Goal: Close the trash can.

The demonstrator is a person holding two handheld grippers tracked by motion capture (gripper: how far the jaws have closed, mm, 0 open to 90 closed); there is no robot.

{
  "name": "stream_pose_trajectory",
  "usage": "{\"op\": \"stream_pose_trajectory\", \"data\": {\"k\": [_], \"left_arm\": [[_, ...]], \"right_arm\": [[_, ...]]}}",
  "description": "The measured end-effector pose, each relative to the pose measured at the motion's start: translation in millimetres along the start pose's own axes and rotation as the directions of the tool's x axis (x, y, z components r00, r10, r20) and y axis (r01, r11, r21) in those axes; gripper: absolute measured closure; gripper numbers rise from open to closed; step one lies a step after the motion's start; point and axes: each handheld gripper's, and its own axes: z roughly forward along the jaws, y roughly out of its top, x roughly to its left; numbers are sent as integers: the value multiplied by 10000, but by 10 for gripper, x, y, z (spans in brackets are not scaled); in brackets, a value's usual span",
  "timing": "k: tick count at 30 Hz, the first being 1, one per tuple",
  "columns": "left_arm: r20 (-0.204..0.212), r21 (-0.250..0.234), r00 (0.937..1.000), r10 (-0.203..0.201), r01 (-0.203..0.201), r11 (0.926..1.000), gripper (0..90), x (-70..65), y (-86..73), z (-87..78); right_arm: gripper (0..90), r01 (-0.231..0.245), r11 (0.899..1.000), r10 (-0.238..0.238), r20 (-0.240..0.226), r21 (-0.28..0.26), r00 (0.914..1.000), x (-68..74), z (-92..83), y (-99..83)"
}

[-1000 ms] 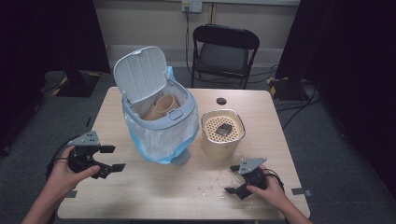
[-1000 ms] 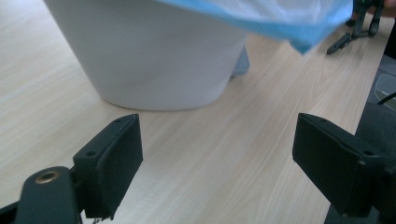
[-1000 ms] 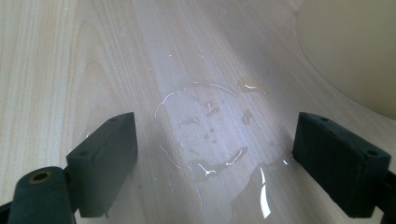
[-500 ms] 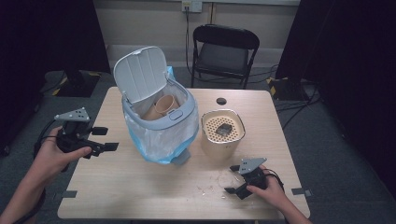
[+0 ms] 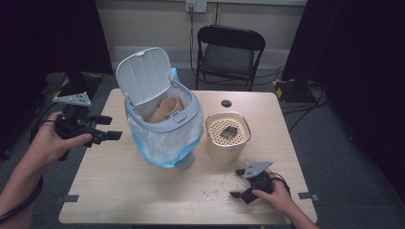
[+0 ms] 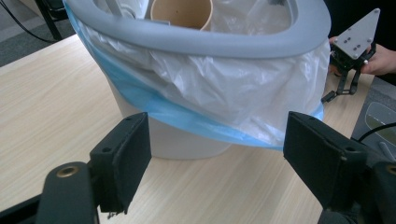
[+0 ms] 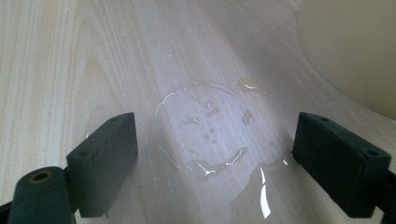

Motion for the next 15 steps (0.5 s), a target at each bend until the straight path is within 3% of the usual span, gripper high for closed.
{"op": "stream_pose_trajectory", "data": {"k": [7, 15], "left_arm": [[-155, -69, 9996, -229, 228, 9997, 250, 88, 142, 27], [-244, -319, 9995, -179, 171, 9993, 288, 183, 355, 20]], "right_arm": [[130, 9, 10000, -9, 11, -8, 10000, -2, 1, 0], [130, 7, 10000, -7, 10, -10, 10000, -1, 1, 0]]}}
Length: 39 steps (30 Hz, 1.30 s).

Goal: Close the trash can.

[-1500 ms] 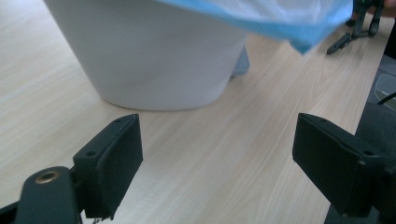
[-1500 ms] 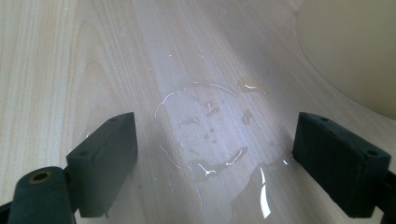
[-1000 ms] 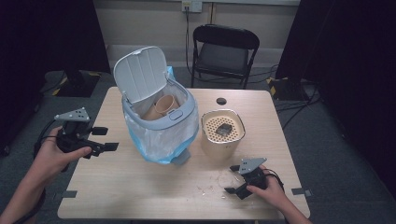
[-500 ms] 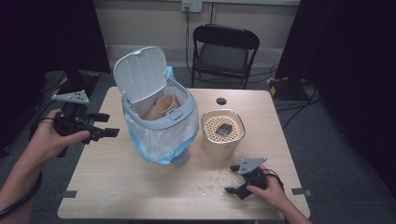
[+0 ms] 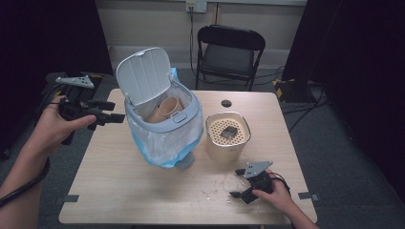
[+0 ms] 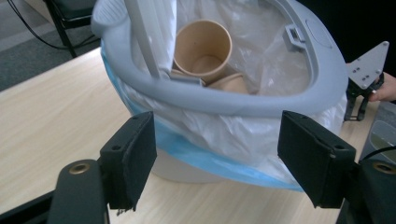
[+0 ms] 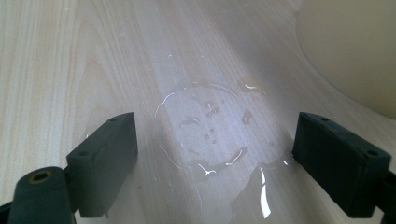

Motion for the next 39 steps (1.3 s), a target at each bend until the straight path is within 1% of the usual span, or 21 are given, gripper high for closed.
{"op": "stream_pose_trajectory", "data": {"k": [2, 4, 8, 11, 15, 17, 22, 23, 25, 26, 28, 30, 32, 35, 39], "left_arm": [[-63, -56, 10000, 19, -19, 10000, 294, 16, 52, 1], [-164, 50, 9998, 57, -57, 10000, 309, 25, 103, 11], [-162, -145, 9999, -1, -1, 9999, 324, 57, 199, 31], [-134, -270, 9999, -3, -1, 9996, 358, 73, 266, 53], [-276, -412, 9996, 38, -50, 9991, 362, 103, 351, 74], [-419, -560, 9991, -82, 59, 9984, 364, 116, 382, 79], [-432, -703, 9991, -43, 12, 9975, 366, 131, 443, 104], [-358, -730, 9994, -43, 16, 9973, 370, 126, 450, 114], [-371, -626, 9993, 83, -107, 9980, 389, 118, 463, 126], [-330, -643, 9994, 116, -137, 9978, 390, 108, 469, 138], [-423, -503, 9989, 215, -237, 9985, 375, 88, 487, 142], [-418, -484, 9988, 252, -272, 9985, 372, 77, 497, 140], [-391, -579, 9988, 280, -302, 9979, 372, 63, 512, 127], [-377, -554, 9983, 443, -463, 9974, 372, 22, 547, 117], [-285, -738, 9977, 615, -635, 9952, 367, -41, 604, 92]], "right_arm": [[130, -12, 10000, 12, -7, 11, 10000, 1, -1, 0], [130, 2, 10000, -2, -19, 10, 10000, -1, -1, 0], [130, -11, 10000, 11, -33, 17, 10000, 0, -1, 0], [130, -13, 10000, 13, -33, 19, 10000, 0, -1, 0], [130, -10, 10000, 10, -41, 20, 10000, 0, -1, 0], [130, -9, 10000, 9, -43, 21, 10000, 0, -1, 0], [129, 9, 10000, -9, -35, 11, 10000, -1, 0, 0], [129, 7, 10000, -7, -38, 10, 10000, -1, 0, 0], [129, 6, 10000, -6, -38, 9, 10000, -1, 0, 0], [129, 6, 10000, -6, -38, 11, 10000, -1, 0, 0], [128, 6, 10000, -6, -60, -2, 10000, -2, 1, 0], [128, 5, 10000, -5, -65, 0, 10000, -2, 1, 0], [128, 8, 10000, -8, -65, 1, 10000, -2, 1, 0], [128, 12, 10000, -12, -59, 3, 10000, -2, 1, 0], [128, 8, 10000, -8, -65, 1, 10000, -2, 1, 0]]}}
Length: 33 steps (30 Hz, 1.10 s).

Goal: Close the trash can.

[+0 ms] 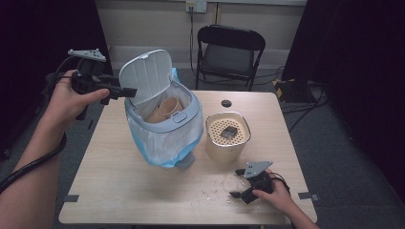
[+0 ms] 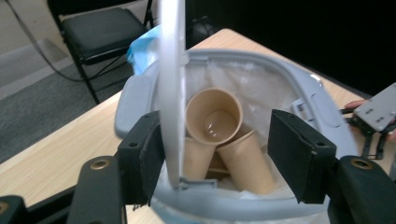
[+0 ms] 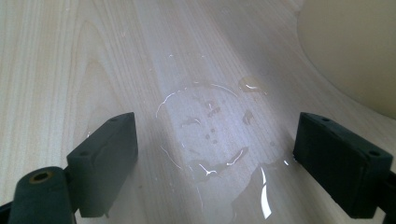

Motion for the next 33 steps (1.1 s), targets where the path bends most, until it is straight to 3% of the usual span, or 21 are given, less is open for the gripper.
{"op": "stream_pose_trajectory", "data": {"k": [12, 21, 33], "left_arm": [[843, 596, 9961, 258, -309, 9977, 364, -208, 48, 86], [1402, 877, 9900, 129, -254, 9958, 408, -296, 50, 112], [1894, 1458, 9793, -718, 443, 9883, 671, -348, -24, 190]], "right_arm": [[128, 0, 10000, 0, -1, -6, 10000, 0, 1, 0], [128, 4, 10000, -4, 16, 14, 10000, 0, -1, 0], [128, 8, 10000, -8, -1, -10, 10000, -1, 1, 0]]}}
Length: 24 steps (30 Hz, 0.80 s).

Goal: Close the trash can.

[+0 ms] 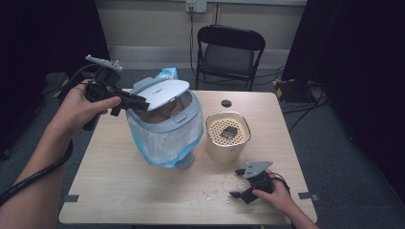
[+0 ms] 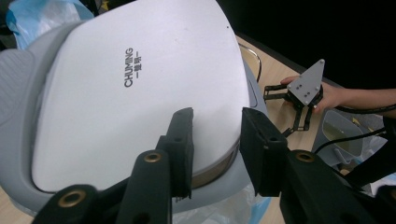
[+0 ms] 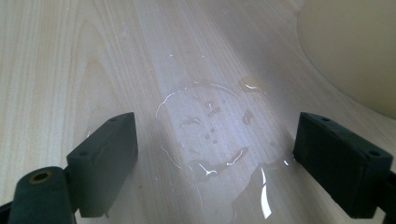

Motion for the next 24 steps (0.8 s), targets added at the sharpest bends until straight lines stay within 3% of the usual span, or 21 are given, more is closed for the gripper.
{"op": "stream_pose_trajectory", "data": {"k": [2, 9, 17, 23, 24], "left_arm": [[18, 58, 9990, -455, 455, 9989, 702, 12, -24, 23], [-712, 589, 9958, -579, 621, 9963, 766, 25, -66, 159], [-1523, 249, 9860, -671, 717, 9971, 857, 55, -45, 291], [-1787, 223, 9810, -756, 808, 9965, 900, 27, -38, 340], [-1616, 249, 9826, -911, 963, 9950, 900, 18, -38, 364]], "right_arm": [[127, 3, 10000, -3, 21, 20, 10000, 0, -1, 1], [122, 21, 10000, -21, -30, 26, 10000, -4, 2, 3], [120, 37, 10000, -37, -39, 29, 10000, -5, 3, 3], [120, -2, 10000, 1, 27, 44, 10000, 2, -1, 0], [120, -20, 10000, 20, 17, 54, 10000, 4, -2, -1]]}}
